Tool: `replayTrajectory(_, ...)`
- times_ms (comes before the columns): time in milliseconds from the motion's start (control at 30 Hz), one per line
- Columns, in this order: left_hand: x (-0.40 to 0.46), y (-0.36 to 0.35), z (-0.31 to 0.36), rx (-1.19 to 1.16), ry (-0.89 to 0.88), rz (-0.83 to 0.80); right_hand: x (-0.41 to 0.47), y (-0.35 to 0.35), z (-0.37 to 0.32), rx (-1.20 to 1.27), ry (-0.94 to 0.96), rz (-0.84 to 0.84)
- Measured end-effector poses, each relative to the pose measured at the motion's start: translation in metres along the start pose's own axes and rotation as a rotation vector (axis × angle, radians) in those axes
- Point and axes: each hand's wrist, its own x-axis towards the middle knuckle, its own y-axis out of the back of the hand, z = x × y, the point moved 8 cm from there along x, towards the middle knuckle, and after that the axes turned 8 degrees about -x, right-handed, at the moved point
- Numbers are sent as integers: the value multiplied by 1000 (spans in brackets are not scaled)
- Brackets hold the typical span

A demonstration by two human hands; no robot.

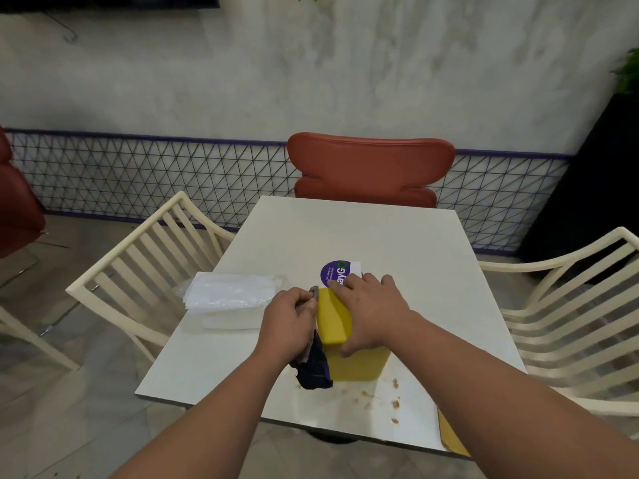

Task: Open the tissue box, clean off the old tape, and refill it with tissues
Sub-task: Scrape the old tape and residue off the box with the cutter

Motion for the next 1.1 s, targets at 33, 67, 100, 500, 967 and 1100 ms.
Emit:
replayTrajectory(33, 1, 4, -4, 15, 11, 1, 0, 0, 0, -11, -7, 5)
replayTrajectory(67, 2, 9, -9, 23, 24, 10, 0, 1, 2, -7, -11, 7)
replayTrajectory(100, 3, 15, -14, 16, 40, 24, -1, 1, 6, 10, -11, 9)
replayTrajectory(500, 12, 32, -48, -62, 205, 71, -70, -77, 91, 944, -227, 94)
replayTrajectory(967, -16, -7, -92, -307, 447, -100, -85, -156, 61, 1264, -267, -29)
replayTrajectory(1100, -17, -9, -93, -288, 437, -108, -87, -143, 64, 1203, -260, -66)
